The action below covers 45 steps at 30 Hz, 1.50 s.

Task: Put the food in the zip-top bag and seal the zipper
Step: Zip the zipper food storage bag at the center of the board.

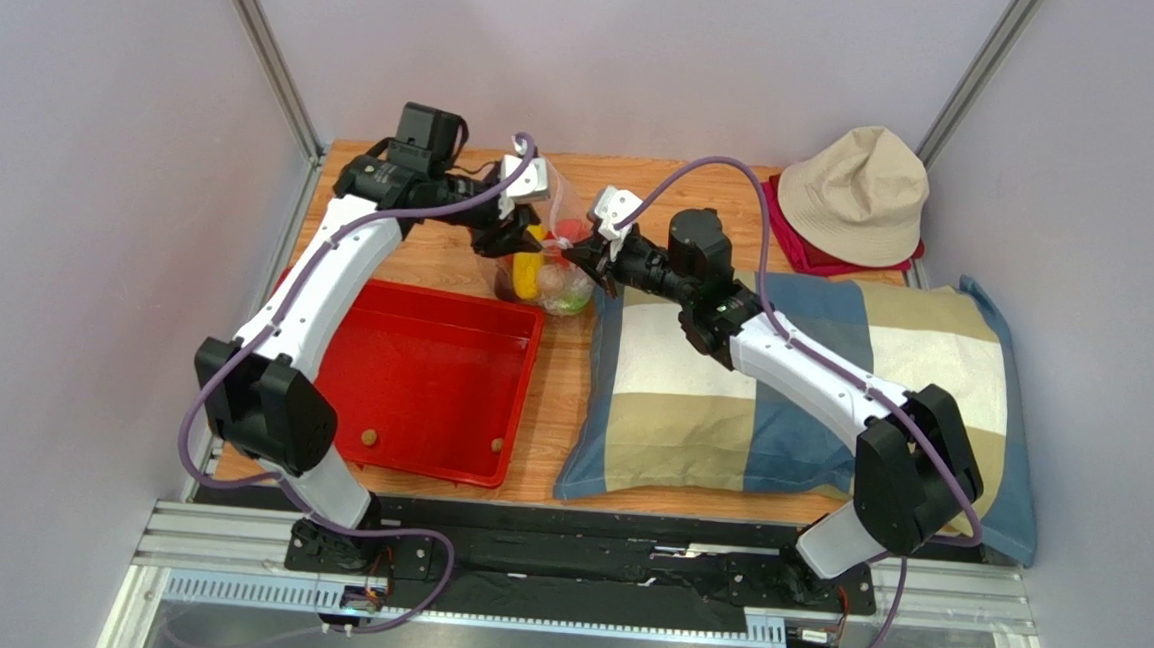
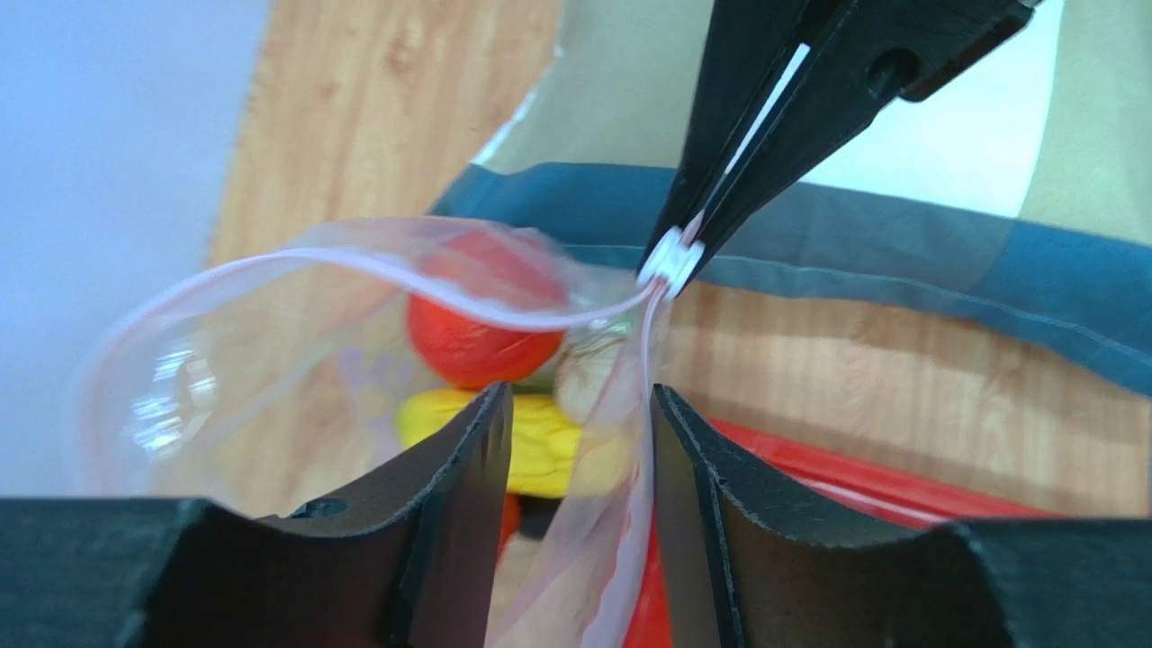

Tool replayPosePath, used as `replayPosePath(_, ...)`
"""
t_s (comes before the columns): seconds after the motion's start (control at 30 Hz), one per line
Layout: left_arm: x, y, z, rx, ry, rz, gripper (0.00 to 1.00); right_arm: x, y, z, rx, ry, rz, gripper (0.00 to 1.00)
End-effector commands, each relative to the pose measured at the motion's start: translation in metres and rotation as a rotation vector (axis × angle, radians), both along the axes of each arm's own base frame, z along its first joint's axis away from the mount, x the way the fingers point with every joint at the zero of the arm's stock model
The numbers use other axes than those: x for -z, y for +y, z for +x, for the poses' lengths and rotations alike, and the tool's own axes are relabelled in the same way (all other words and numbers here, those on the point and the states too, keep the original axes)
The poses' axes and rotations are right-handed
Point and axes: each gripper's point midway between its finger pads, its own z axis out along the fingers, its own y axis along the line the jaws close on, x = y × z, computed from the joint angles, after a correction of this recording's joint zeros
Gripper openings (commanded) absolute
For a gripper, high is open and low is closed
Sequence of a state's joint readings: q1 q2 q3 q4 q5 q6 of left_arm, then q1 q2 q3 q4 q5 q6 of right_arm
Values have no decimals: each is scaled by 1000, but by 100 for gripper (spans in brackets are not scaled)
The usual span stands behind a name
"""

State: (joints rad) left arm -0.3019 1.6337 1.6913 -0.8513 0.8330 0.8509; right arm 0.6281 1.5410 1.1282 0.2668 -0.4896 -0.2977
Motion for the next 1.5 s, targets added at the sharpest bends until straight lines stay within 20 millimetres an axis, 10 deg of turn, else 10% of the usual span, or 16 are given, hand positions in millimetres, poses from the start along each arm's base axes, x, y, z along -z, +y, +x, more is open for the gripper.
replayPosePath(0.0,-61,10,-25,78,-247,-50,53,-26,-4,-6,-12,-97,24,0)
replayPosePath(0.23,-68,-2,-47,261,-455,-47,57,-33,-3,-9,-17,-99,53,0)
replayPosePath(0.97,-28,-41,-24,382,-422,53,53,-37,-1,-16,-18,-142,65,0)
replayPosePath(1.47,-12,-30,-19,367,-344,136,1,-34,-8,-14,9,-134,63,0)
